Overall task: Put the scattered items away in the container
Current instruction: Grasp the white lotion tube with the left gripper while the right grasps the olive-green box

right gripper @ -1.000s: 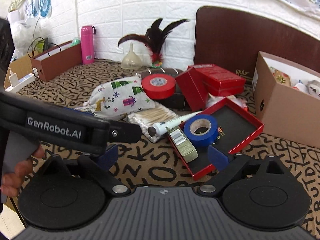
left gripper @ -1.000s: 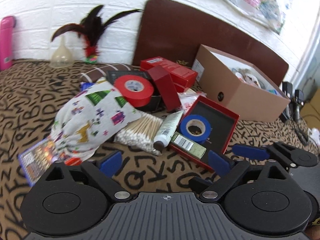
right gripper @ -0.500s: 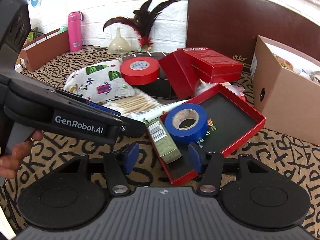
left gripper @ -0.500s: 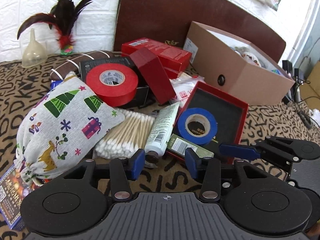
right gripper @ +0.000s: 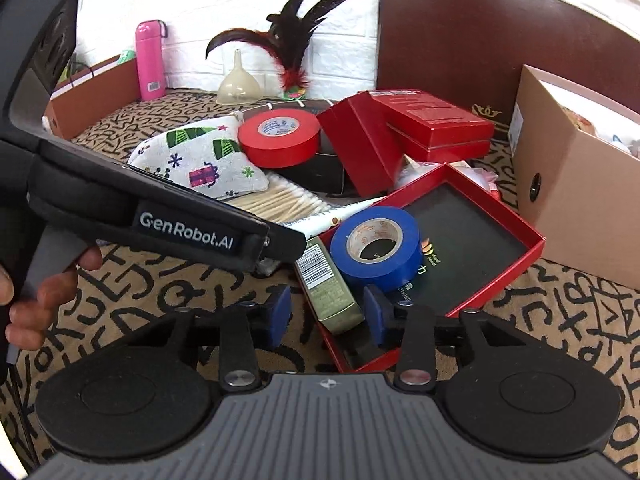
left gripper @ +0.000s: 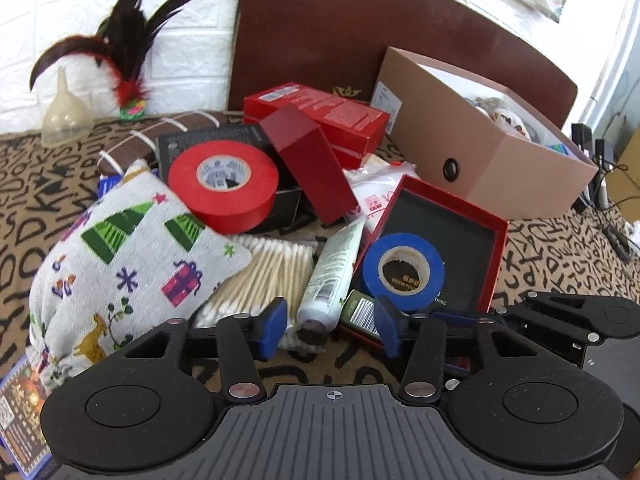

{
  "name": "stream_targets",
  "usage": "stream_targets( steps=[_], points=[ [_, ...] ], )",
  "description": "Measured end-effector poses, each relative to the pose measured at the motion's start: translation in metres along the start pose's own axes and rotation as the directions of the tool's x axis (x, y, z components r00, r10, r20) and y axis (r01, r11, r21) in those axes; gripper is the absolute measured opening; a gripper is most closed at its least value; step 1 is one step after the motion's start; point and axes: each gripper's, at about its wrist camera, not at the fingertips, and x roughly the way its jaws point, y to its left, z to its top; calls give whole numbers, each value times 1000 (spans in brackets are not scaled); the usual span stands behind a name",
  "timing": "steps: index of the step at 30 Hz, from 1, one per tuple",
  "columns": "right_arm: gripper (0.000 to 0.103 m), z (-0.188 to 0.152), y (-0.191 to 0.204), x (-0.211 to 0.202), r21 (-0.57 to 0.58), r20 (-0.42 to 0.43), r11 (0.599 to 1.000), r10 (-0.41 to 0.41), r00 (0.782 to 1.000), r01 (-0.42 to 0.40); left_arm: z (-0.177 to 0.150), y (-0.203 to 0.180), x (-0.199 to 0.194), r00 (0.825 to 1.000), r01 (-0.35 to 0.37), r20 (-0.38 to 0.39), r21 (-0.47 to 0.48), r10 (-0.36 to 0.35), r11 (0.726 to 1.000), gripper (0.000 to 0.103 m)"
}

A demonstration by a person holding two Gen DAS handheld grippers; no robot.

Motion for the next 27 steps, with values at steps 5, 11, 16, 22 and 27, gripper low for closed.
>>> stream_targets(
  steps=[5,11,16,22,27],
  points=[
    [40,-2,-7,1,30,-16,999,-10,1000,11,-2,-1,7,1000,-10,-14,26,11,1000,47],
    [33,-6,-8,3,47,-19,999,6,1000,-5,-5,10,-2,1000,-9,-19,-43,8,999,20],
    [29,-5,-2,-14,37,10,999,18,1000,-19,-17,8,-25,1000,-13,-2,-62,13,998,20],
    [25,-9,12,-43,-5,22,997,72,997,-72,-42,9,-64,1000,0,0,-77,0,997,14],
    [22,-27,29,-55,-54,-39,990,128,991,-130,-72,13,-80,999,-12,-45,-113,7,993,38]
  ],
)
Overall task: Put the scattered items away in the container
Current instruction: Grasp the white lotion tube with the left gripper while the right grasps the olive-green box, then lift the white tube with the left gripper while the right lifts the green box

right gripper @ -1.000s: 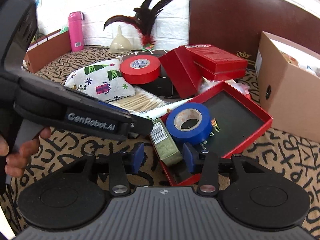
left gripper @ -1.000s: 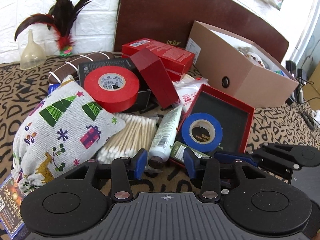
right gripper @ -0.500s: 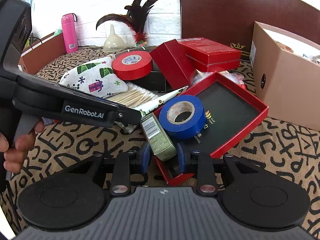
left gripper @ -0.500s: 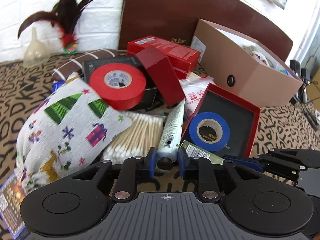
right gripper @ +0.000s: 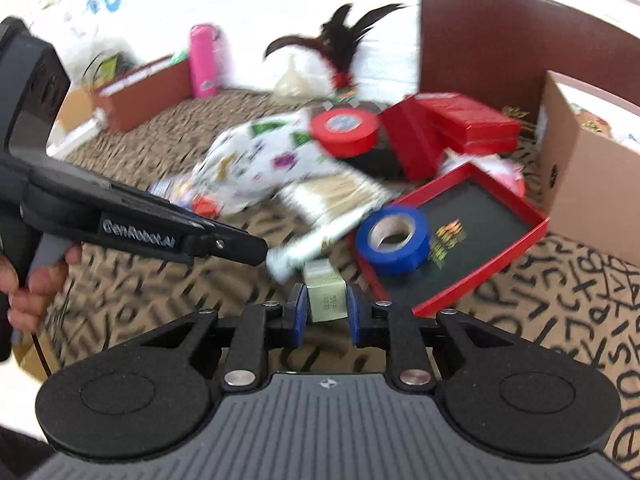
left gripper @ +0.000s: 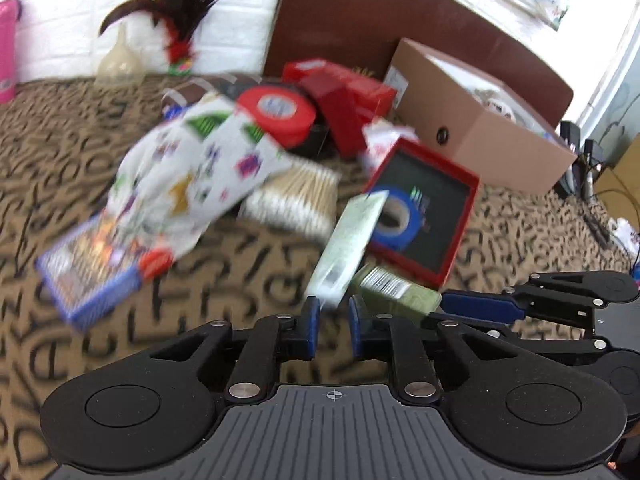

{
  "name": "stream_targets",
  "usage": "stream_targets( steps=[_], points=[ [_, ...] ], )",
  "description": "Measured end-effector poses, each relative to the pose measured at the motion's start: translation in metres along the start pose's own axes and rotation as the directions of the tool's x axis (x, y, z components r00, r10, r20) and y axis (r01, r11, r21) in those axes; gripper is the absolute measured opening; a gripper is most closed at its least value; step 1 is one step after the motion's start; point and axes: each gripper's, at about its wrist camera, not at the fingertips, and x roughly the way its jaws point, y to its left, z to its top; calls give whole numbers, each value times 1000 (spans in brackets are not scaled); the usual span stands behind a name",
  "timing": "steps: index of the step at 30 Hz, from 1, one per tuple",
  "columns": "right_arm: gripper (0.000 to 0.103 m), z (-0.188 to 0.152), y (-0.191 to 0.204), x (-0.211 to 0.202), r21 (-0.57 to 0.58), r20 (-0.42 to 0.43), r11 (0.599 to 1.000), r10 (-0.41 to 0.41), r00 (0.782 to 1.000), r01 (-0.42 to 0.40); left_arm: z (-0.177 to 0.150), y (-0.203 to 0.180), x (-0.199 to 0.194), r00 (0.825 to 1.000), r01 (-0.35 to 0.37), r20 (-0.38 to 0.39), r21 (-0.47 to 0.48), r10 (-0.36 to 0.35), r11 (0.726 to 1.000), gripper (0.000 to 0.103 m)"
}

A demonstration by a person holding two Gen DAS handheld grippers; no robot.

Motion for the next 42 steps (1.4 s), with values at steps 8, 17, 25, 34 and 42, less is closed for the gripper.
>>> stream_targets(
  steps=[8,17,25,34,42],
  points=[
    [26,-15,2,-4,52,-29,998,-23,999,25,5,-8,0,998,-4,67,40,1,999,64],
    [40,-6,-1,12,62,-7,998,0,1000,0,18,-4,28,999,-7,37,6,7,1000,65],
    [25,-15,-7,20,73,-49,995,-59,997,62,28,-12,47,999,36,16,-1,-36,999,67],
    [25,-23,-14,8,97,-57,991,-83,995,88,21,-17,54,999,8,-35,14,-7,1000,28],
    [29,-21,-11,10,86,-56,993,-72,996,77,6,-20,34,999,-21,-30,23,21,1000,57]
  ],
)
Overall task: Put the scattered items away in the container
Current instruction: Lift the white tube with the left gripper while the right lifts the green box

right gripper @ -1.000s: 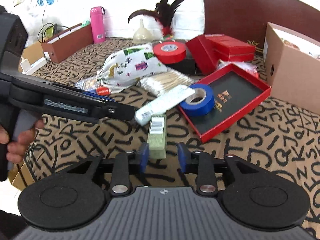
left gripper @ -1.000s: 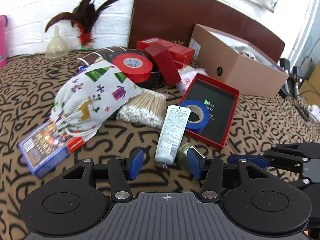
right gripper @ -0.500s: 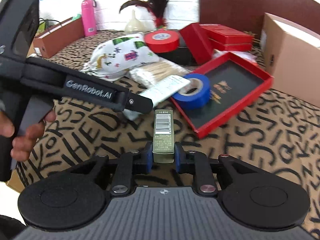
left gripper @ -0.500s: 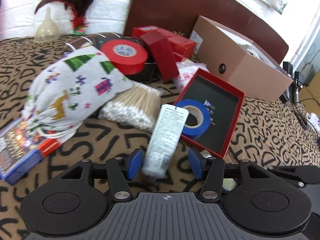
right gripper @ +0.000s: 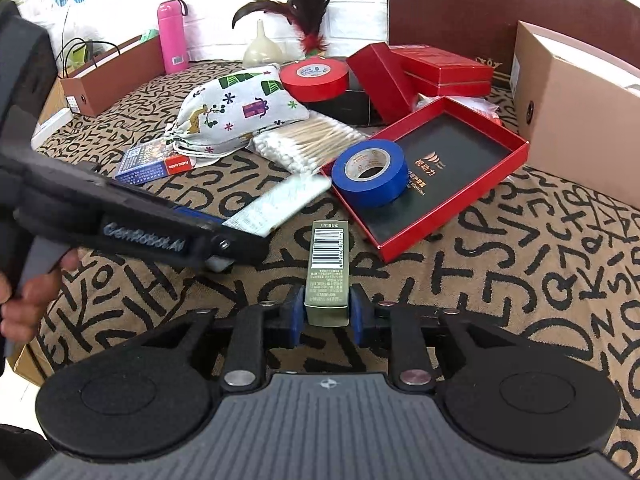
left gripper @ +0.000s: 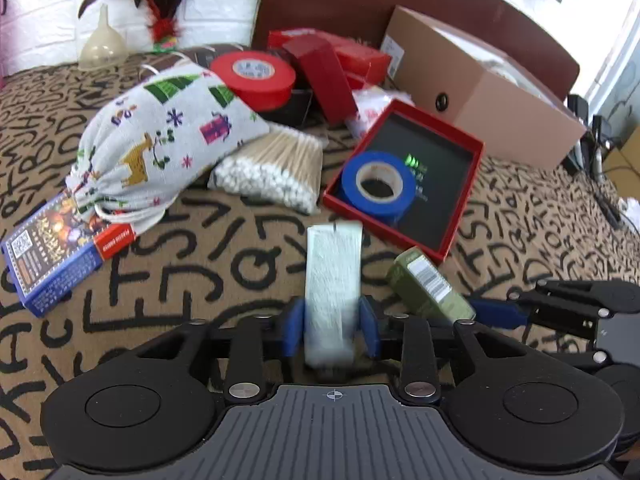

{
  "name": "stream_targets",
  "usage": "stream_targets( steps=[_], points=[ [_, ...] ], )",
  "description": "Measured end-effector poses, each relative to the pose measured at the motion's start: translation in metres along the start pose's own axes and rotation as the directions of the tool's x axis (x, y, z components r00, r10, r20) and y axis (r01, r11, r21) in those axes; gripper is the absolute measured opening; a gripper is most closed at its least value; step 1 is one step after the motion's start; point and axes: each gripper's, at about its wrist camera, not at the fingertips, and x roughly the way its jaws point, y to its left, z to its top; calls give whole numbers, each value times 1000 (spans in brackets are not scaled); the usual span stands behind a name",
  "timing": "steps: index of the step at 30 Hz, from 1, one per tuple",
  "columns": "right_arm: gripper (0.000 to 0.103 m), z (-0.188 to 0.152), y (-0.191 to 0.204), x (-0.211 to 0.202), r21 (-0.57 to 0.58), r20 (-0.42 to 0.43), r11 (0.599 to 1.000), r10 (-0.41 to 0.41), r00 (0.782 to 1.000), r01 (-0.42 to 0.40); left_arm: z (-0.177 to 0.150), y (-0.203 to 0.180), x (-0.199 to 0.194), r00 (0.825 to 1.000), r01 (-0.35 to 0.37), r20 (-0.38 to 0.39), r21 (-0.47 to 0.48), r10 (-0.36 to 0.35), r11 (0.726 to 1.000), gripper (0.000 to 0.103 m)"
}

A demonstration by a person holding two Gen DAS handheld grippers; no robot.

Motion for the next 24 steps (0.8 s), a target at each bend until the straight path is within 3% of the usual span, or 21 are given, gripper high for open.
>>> stream_targets(
  steps=[4,6,9,10,12,17,18,20,22,24],
  points=[
    [31,4,0,2,0,6,1000,-12,1000,12,8,-5,10,1000,-1,2,11,1,1000,63],
    [38,6,-1,4,8,7,1000,-25,1000,25,7,-7,14,1000,-11,0,21,11,1000,63],
    [40,8,-4,6,19,10,999,-32,999,32,4,-11,14,1000,-30,0,57,30,998,58],
    [40,9,-4,6,20,12,999,-30,999,30,3,-12,14,999,-37,-4,65,38,997,51],
    [40,9,-4,7,17,12,1000,-20,1000,20,3,-10,13,999,-29,-11,60,30,998,51],
    [40,9,0,10,7,11,1000,-11,1000,11,2,-11,15,1000,-10,-18,64,11,998,58],
    [40,9,0,11,4,7,1000,-14,1000,14,2,-11,15,1000,-11,-21,68,13,998,57],
    [39,9,1,12,-1,5,1000,-18,1000,18,2,-13,14,999,-33,-25,82,35,996,36],
    [38,9,1,12,5,7,1000,-19,1000,19,0,-15,13,999,-36,-24,90,38,995,38],
    [36,9,1,10,-1,6,1000,-15,1000,15,-1,-14,13,999,-33,-19,84,35,996,48]
  ],
)
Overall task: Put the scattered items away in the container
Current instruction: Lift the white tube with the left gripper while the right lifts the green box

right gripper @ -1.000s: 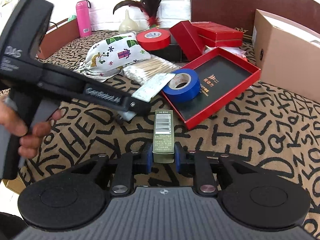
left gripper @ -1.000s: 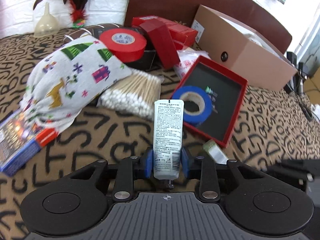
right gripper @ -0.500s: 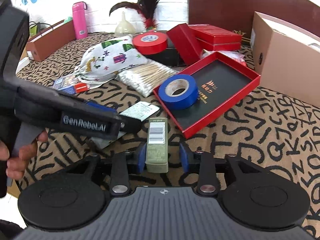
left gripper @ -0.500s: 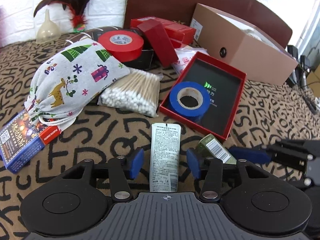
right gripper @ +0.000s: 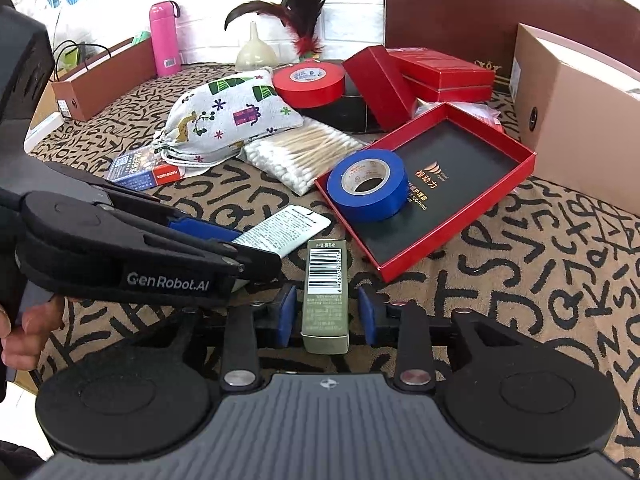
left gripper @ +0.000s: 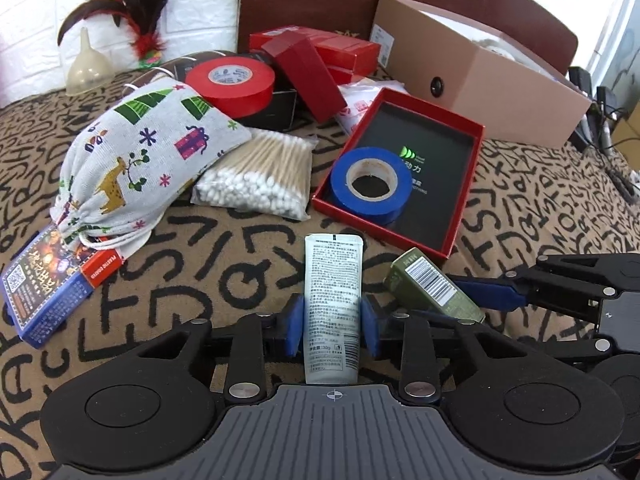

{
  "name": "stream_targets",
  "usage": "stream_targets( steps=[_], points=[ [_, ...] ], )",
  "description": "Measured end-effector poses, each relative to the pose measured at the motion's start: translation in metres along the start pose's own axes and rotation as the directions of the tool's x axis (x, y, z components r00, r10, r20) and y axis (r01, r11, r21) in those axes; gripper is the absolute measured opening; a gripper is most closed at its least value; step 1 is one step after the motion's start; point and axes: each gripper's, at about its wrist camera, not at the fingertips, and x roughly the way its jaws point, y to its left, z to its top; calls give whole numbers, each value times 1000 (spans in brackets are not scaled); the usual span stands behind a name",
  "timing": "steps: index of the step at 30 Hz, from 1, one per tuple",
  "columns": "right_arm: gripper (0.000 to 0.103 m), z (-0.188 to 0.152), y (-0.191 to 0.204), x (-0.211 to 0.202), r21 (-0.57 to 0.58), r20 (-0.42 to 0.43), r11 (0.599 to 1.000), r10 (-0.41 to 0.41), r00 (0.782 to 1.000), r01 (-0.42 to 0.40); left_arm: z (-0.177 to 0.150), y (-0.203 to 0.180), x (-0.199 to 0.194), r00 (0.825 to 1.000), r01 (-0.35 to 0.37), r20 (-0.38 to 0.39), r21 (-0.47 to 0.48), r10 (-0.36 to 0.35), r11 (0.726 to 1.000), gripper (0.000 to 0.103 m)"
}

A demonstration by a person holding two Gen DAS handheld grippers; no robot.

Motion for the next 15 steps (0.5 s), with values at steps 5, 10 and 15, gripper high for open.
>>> stream_targets(
  steps=[5,10,15],
  points=[
    [36,-1,2,2,-10,-1,1000,-3,1000,3,1,-2,3,1000,10,-1,-7,-10,1000,46],
    [25,-4,2,-4,-4,5,1000,3,1000,-3,-3,-4,-3,1000,9,-3,-20,-9,1000,30],
    [25,-9,6,-13,-11,13,1000,12,1000,-12,-7,-11,-9,1000,15,-3,-21,-15,1000,29]
  ],
)
